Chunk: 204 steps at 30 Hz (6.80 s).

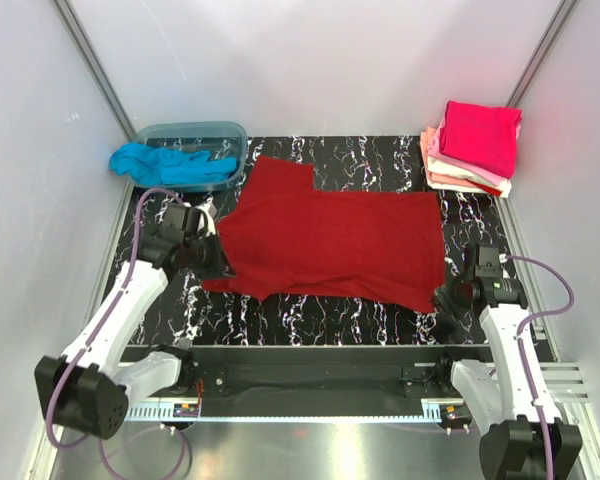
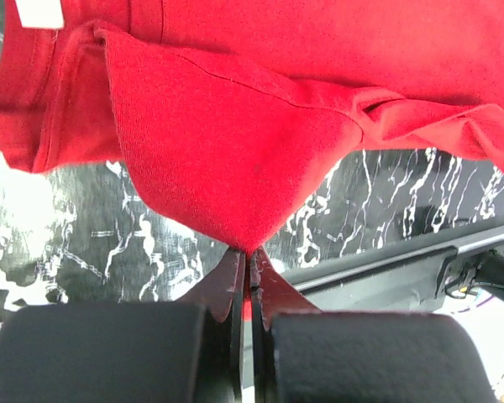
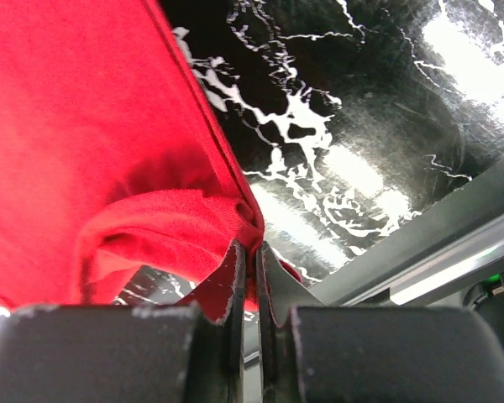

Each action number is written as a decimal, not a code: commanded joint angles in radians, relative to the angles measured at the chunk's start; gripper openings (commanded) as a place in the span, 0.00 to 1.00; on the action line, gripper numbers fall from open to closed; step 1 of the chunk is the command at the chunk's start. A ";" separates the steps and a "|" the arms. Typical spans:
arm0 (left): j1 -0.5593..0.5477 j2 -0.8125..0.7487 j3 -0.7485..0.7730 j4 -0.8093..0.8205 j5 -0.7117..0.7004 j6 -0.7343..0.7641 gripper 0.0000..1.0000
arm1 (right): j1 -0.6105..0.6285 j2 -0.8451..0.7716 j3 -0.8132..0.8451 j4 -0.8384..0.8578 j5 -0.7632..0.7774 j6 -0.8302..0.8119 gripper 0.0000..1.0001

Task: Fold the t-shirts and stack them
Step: Fold the tshirt

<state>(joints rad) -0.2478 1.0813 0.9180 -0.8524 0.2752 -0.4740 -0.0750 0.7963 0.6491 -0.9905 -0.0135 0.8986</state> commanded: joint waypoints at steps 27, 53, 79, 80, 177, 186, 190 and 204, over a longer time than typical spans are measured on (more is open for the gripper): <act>0.024 0.345 0.466 -0.099 -0.186 0.138 0.00 | -0.077 0.339 0.222 0.180 0.066 -0.046 0.00; 0.058 0.806 0.907 -0.223 -0.254 0.160 0.63 | -0.241 0.719 0.434 0.279 0.018 -0.110 1.00; -0.068 0.250 -0.109 0.354 -0.152 -0.086 0.98 | -0.060 0.653 0.305 0.348 -0.023 -0.317 0.63; -0.076 0.252 -0.125 0.372 -0.163 -0.101 0.97 | -0.060 0.661 0.314 0.351 -0.014 -0.323 0.60; 0.036 0.015 -0.297 0.277 -0.350 -0.229 0.99 | -0.186 0.549 0.055 0.408 -0.197 -0.251 0.88; 0.074 0.109 -0.327 0.378 -0.363 -0.226 0.96 | -0.197 0.673 0.050 0.515 -0.192 -0.244 0.50; 0.084 0.127 -0.335 0.406 -0.357 -0.222 0.85 | -0.198 0.664 0.049 0.509 -0.163 -0.256 0.17; 0.090 0.088 -0.254 0.365 -0.449 -0.164 0.06 | -0.204 0.535 0.096 0.400 -0.181 -0.268 0.00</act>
<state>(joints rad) -0.1680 1.2259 0.6212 -0.4839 -0.1162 -0.6582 -0.2699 1.3956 0.7013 -0.5407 -0.2111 0.6437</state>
